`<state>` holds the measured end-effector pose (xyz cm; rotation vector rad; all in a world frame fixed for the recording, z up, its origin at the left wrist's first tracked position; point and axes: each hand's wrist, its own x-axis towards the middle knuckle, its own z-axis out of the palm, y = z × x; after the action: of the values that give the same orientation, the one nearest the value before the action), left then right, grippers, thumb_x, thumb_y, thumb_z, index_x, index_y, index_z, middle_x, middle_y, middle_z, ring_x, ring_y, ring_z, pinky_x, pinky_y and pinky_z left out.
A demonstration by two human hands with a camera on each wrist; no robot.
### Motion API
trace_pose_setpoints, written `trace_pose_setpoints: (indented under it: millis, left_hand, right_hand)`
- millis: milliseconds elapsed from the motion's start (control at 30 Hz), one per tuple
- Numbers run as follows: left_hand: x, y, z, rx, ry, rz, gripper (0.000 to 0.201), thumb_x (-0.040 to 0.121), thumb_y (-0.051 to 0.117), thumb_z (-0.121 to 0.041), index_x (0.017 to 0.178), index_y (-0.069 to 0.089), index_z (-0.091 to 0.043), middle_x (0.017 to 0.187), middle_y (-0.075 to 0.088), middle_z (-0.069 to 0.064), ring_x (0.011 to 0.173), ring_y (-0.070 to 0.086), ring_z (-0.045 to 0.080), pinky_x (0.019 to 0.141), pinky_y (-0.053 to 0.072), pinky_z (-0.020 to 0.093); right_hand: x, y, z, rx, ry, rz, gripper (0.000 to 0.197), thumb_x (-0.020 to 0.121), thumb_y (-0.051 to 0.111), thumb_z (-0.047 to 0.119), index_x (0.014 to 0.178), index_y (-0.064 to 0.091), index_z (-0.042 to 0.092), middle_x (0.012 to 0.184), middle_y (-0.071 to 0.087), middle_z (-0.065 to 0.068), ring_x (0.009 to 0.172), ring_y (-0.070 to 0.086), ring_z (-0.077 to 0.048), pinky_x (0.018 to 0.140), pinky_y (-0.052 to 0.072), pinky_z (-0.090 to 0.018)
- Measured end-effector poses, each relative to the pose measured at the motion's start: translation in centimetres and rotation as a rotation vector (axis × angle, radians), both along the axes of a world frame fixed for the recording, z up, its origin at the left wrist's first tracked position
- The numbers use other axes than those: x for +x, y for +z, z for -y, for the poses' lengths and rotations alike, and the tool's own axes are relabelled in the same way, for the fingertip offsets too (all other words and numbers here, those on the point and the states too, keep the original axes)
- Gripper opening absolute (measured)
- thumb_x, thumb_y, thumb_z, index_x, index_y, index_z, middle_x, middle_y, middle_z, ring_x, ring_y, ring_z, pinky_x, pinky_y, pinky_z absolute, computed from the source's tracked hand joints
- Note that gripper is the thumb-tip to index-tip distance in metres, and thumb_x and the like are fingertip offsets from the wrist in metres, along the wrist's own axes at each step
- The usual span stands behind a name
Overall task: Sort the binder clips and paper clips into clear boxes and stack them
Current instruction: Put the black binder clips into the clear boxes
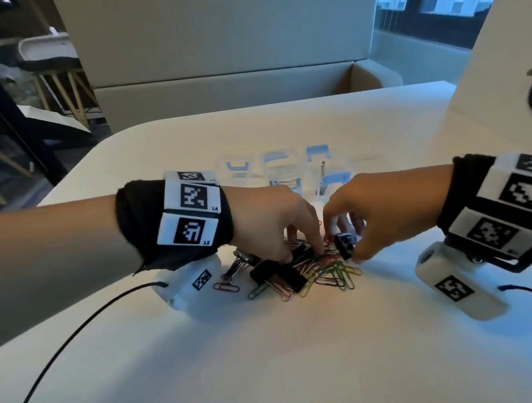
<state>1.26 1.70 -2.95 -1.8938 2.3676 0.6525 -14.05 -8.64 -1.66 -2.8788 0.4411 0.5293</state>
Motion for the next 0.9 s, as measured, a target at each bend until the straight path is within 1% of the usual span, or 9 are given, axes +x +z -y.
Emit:
trace_pose_setpoints:
  millis: [167, 267, 367, 500, 567, 633, 733, 833, 900]
  left_hand:
    - [-0.1, 0.2, 0.1, 0.033, -0.018, 0.028, 0.041, 0.075, 0.072, -0.02, 0.115, 0.068, -0.033, 0.111, 0.059, -0.013, 0.087, 0.056, 0.003, 0.085, 0.052, 0.033]
    - [-0.2, 0.2, 0.1, 0.032, -0.037, 0.04, 0.039, 0.076, 0.074, -0.024, 0.114, 0.069, -0.031, 0.111, 0.06, -0.012, 0.093, 0.059, 0.008, 0.086, 0.052, 0.033]
    - [-0.4, 0.0, 0.2, 0.039, -0.047, 0.053, 0.038, 0.074, 0.076, -0.023, 0.111, 0.07, -0.029, 0.111, 0.06, -0.009, 0.087, 0.057, 0.007, 0.085, 0.051, 0.034]
    - [-0.5, -0.2, 0.1, 0.008, -0.079, 0.081, 0.034, 0.079, 0.071, -0.027, 0.113, 0.068, -0.027, 0.112, 0.059, -0.009, 0.086, 0.052, 0.004, 0.083, 0.049, 0.027]
    - [-0.3, -0.2, 0.0, -0.042, -0.088, 0.076, 0.031, 0.082, 0.069, -0.033, 0.112, 0.069, -0.025, 0.104, 0.058, -0.011, 0.084, 0.051, 0.002, 0.078, 0.047, 0.022]
    - [-0.1, -0.1, -0.1, -0.117, -0.069, 0.032, 0.027, 0.083, 0.067, -0.035, 0.108, 0.07, -0.024, 0.096, 0.056, -0.015, 0.081, 0.053, 0.001, 0.076, 0.047, 0.019]
    - [0.6, 0.6, -0.2, -0.258, 0.011, -0.15, 0.023, 0.081, 0.07, -0.029, 0.102, 0.073, -0.021, 0.094, 0.063, -0.01, 0.079, 0.06, 0.001, 0.077, 0.052, 0.024]
    - [1.6, 2.0, -0.1, -0.356, 0.142, -0.344, 0.023, 0.078, 0.071, -0.027, 0.098, 0.075, -0.018, 0.095, 0.066, -0.003, 0.078, 0.067, 0.011, 0.078, 0.056, 0.037]
    - [2.4, 3.1, 0.0, -0.408, 0.249, -0.409, 0.023, 0.075, 0.072, -0.029, 0.096, 0.075, -0.018, 0.091, 0.07, 0.001, 0.077, 0.069, 0.02, 0.076, 0.057, 0.039]
  right_hand:
    - [-0.1, 0.5, 0.1, 0.044, -0.04, 0.027, 0.024, 0.076, 0.069, 0.028, 0.099, 0.065, 0.033, 0.086, 0.066, 0.013, 0.085, 0.065, -0.008, 0.078, 0.056, -0.029]
    - [0.0, 0.1, -0.1, 0.052, -0.026, 0.02, 0.037, 0.073, 0.076, 0.035, 0.105, 0.06, 0.036, 0.087, 0.064, 0.013, 0.081, 0.06, -0.003, 0.067, 0.048, -0.021]
    - [0.3, -0.4, -0.2, 0.048, 0.0, 0.03, 0.043, 0.071, 0.08, 0.041, 0.109, 0.061, 0.034, 0.085, 0.067, 0.011, 0.07, 0.057, 0.002, 0.061, 0.04, -0.016]
    - [0.6, -0.7, -0.3, 0.016, 0.004, 0.021, 0.035, 0.076, 0.076, 0.037, 0.109, 0.065, 0.029, 0.086, 0.069, 0.01, 0.069, 0.058, 0.0, 0.065, 0.047, -0.019]
    - [0.7, -0.8, -0.2, 0.012, 0.001, 0.02, 0.031, 0.077, 0.074, 0.032, 0.106, 0.065, 0.027, 0.083, 0.07, 0.008, 0.07, 0.064, -0.006, 0.068, 0.053, -0.024]
    - [0.7, -0.9, -0.1, 0.027, -0.025, 0.031, 0.03, 0.075, 0.072, 0.028, 0.103, 0.064, 0.027, 0.081, 0.071, 0.005, 0.07, 0.068, -0.01, 0.07, 0.057, -0.03]
    - [0.5, 0.1, 0.1, 0.071, -0.081, 0.095, 0.022, 0.075, 0.07, 0.027, 0.094, 0.06, 0.031, 0.075, 0.071, 0.004, 0.059, 0.066, -0.005, 0.063, 0.055, -0.028]
    - [0.3, 2.3, 0.9, 0.152, -0.147, 0.25, 0.018, 0.076, 0.069, 0.021, 0.09, 0.062, 0.031, 0.069, 0.067, 0.011, 0.053, 0.068, -0.007, 0.064, 0.054, -0.026]
    - [0.5, 3.7, 1.8, 0.2, -0.184, 0.367, 0.021, 0.076, 0.067, 0.013, 0.092, 0.066, 0.026, 0.073, 0.07, 0.009, 0.052, 0.067, -0.009, 0.068, 0.054, -0.027]
